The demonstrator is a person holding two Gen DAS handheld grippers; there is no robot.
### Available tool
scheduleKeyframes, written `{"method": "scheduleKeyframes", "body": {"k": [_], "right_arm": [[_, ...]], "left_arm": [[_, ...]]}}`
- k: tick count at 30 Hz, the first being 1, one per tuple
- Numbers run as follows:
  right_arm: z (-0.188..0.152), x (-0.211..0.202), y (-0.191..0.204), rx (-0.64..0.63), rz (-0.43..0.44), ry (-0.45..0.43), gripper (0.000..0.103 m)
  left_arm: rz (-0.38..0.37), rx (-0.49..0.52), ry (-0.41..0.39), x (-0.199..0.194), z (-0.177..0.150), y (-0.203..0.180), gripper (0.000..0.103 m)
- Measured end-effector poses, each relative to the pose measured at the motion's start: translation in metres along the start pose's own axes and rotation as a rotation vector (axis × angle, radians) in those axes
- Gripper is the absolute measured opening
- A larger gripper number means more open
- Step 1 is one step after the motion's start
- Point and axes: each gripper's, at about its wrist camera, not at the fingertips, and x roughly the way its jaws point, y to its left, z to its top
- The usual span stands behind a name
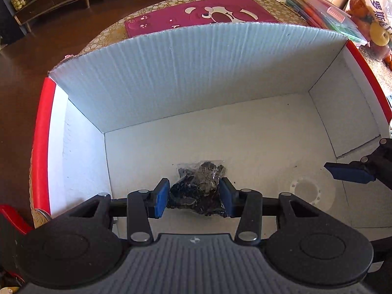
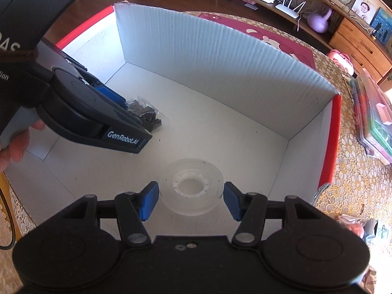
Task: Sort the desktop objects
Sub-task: 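Open the right gripper to drop the tape while the left gripper releases the dark bag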
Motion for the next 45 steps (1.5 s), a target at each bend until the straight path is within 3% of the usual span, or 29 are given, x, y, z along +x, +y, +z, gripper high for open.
{"method": "scheduleKeyframes", "body": {"k": [4, 6, 8, 12, 23, 45], "right_arm": [[0.004, 0.004, -0.004, -0.003, 0.009, 0.021, 0.058], [0.005, 0.005, -0.005, -0.003, 0.015, 0.028, 0.065], [0.005, 0.003, -0.005, -0.012, 0.014, 0.019, 0.066], [0.004, -0.003, -0.004, -0.017, 0.020, -0.001, 0.069], [-0.006, -0.041, -0.010, 0.031, 0.033, -0.095, 0.071], [-0.077, -0.149, -0.026, 0.126, 0.060, -0.275, 0.071]], "left_arm": [[-0.007, -0.008, 0.013, 0.001, 0.001, 0.001, 0.044], [-0.011, -0.010, 0.025, 0.002, 0.000, 0.001, 0.046], [-0.013, -0.014, 0.032, 0.003, 0.000, 0.001, 0.057], [-0.005, -0.030, 0.004, -0.005, 0.001, 0.002, 0.066], [0.004, -0.016, -0.062, -0.038, -0.004, -0.006, 0.066], [-0.017, 0.034, -0.239, -0.133, -0.048, -0.062, 0.066]]}}
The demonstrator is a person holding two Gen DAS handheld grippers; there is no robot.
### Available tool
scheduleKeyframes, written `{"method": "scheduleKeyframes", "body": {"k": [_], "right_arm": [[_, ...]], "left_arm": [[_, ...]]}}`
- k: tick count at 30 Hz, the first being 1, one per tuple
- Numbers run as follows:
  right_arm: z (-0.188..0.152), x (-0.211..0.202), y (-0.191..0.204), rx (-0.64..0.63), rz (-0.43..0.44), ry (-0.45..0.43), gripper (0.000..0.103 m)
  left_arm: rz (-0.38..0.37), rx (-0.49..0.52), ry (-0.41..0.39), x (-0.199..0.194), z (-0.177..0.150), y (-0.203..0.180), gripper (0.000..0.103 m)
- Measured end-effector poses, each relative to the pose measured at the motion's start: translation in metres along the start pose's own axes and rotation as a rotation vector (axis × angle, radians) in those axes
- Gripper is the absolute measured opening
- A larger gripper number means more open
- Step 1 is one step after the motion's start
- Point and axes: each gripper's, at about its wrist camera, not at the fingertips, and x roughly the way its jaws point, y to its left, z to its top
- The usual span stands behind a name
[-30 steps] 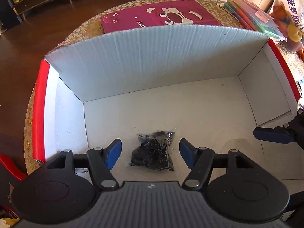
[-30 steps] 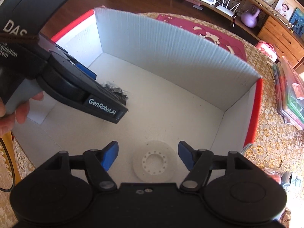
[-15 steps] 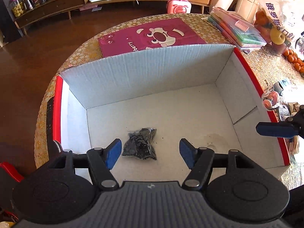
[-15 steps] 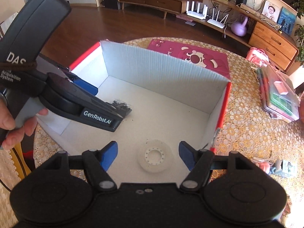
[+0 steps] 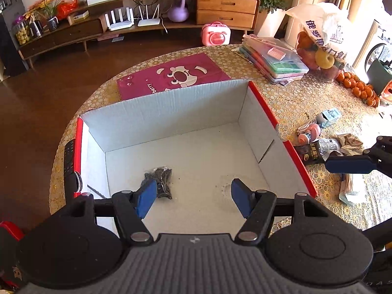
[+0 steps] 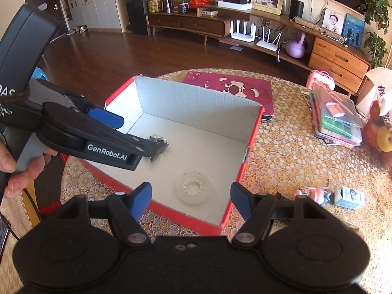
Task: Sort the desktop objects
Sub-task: 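Open the right gripper to drop the tape while the left gripper releases the dark bag, then withdraw both open grippers from the box back toward the table items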
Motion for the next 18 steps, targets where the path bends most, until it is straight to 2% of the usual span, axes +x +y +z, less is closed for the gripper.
{"method": "scheduleKeyframes", "body": {"k": [13, 18], "right_arm": [[-0.041, -0.062, -0.012, 0.026, 0.004, -0.108, 0.071], [-0.059, -0.082, -0.023, 0.043, -0.010, -0.143, 0.071]], "left_arm": [[0.010, -0.015, -0.097, -0.048, -0.031, -0.041, 0.066], [-0.010, -0.016, -0.123, -0.058, -0.043, -0.057, 0.066]]}}
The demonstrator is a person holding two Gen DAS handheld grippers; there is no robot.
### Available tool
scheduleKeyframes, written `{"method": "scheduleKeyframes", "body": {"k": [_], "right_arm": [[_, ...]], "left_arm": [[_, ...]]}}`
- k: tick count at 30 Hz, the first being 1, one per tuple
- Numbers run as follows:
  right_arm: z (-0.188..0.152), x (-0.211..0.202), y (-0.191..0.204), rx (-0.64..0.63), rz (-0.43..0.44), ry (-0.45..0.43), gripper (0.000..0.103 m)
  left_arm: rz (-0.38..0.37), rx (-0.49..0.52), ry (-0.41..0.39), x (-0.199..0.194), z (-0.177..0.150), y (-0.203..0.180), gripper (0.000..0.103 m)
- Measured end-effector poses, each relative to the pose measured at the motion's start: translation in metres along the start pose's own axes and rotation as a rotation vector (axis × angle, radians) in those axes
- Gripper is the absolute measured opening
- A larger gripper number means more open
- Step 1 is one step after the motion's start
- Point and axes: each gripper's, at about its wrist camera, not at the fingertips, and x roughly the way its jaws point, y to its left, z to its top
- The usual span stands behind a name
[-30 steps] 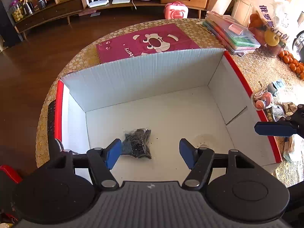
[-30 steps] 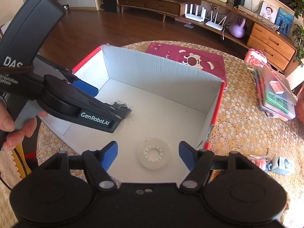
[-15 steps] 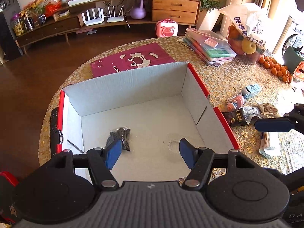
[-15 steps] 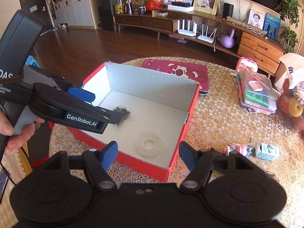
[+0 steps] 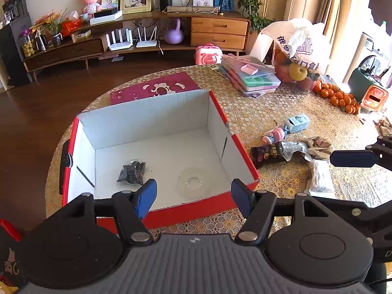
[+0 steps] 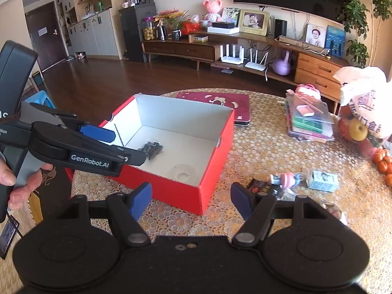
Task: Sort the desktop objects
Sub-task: 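Withdraw both open grippers from the box back toward the table items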
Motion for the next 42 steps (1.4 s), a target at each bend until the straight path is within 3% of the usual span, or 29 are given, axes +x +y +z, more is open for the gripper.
{"method": "scheduleKeyframes", "body": {"k": [12, 15, 18, 21, 25, 29, 42], "right_arm": [[-0.043, -0.046, -0.029, 0.065, -0.062, -0.066, 0.073], [-0.054, -0.056, -0.034, 0.081, -0.079, -0.090, 0.084], [-0.064, -0.067, -0.038, 0.088, -0.099, -0.130, 0.097], [-0.073, -0.076, -0.044, 0.103, -0.109, -0.154, 0.102], [-0.085, -0.082, -0.052, 0.114, -0.128, -0.169, 0.103], [-0.096, -0.083, -0.062, 0.136, -0.139, -0.166, 0.103], [-0.121, -0.080, -0.095, 0.205, -0.194, -0.151, 0.103]], "left_arm": [[-0.038, 0.045, -0.062, -0.020, -0.020, -0.046, 0.066], [-0.047, 0.056, -0.078, -0.026, -0.027, -0.057, 0.066], [-0.051, 0.064, -0.099, -0.030, -0.033, -0.065, 0.078], [-0.055, 0.062, -0.111, -0.031, -0.036, -0.072, 0.080], [-0.083, 0.046, -0.102, -0.028, -0.039, -0.077, 0.086], [-0.100, 0.060, -0.109, -0.023, -0.043, -0.085, 0.103], [-0.181, 0.115, -0.085, 0.010, -0.064, -0.126, 0.103]]}}
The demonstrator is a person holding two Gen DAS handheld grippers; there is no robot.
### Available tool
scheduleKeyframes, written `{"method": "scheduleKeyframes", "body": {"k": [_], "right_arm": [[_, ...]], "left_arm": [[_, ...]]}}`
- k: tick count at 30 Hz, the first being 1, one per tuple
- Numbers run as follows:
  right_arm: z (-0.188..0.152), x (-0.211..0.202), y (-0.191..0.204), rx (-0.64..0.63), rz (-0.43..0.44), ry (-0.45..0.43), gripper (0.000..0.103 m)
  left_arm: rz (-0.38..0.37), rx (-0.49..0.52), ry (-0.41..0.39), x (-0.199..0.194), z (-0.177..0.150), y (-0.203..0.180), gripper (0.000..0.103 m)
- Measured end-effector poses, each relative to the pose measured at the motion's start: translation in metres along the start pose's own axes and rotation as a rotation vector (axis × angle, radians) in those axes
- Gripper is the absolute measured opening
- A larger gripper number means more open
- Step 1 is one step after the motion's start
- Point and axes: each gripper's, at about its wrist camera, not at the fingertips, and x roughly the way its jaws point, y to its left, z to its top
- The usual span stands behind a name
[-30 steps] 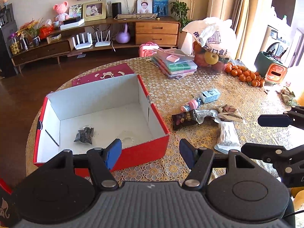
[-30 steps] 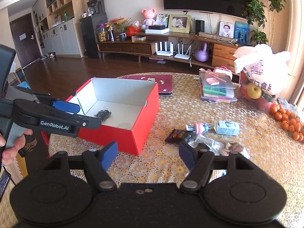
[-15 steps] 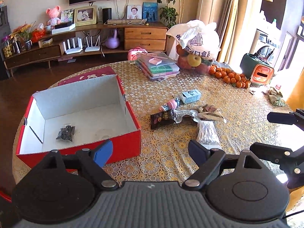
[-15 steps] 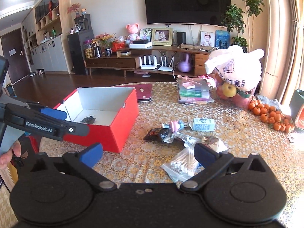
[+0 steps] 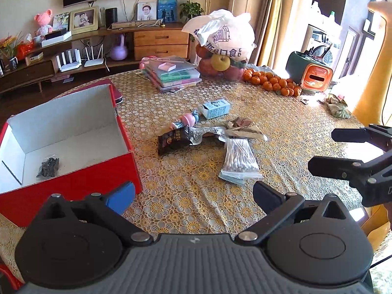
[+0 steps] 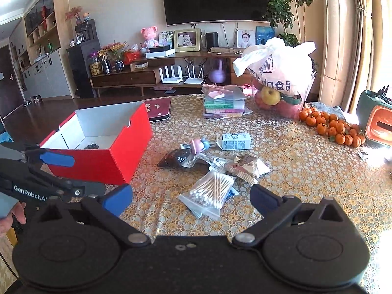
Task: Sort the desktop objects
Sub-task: 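Withdraw both open grippers from the box back toward the table items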
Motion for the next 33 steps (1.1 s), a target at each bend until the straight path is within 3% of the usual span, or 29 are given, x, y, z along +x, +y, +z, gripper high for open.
{"method": "scheduleKeyframes", "body": {"k": [18, 33], "right_arm": [[0.003, 0.033, -0.046, 0.063, -0.049, 0.022, 0.103], [0.011, 0.083, -0.076, 0.097, -0.052, 0.065, 0.103]], "left_arm": [[-0.080, 0.040, -0.020, 0.053, 0.007, -0.044, 0.103], [-0.098, 0.066, -0.010, 0.105, 0.015, -0.066, 0.103]]}}
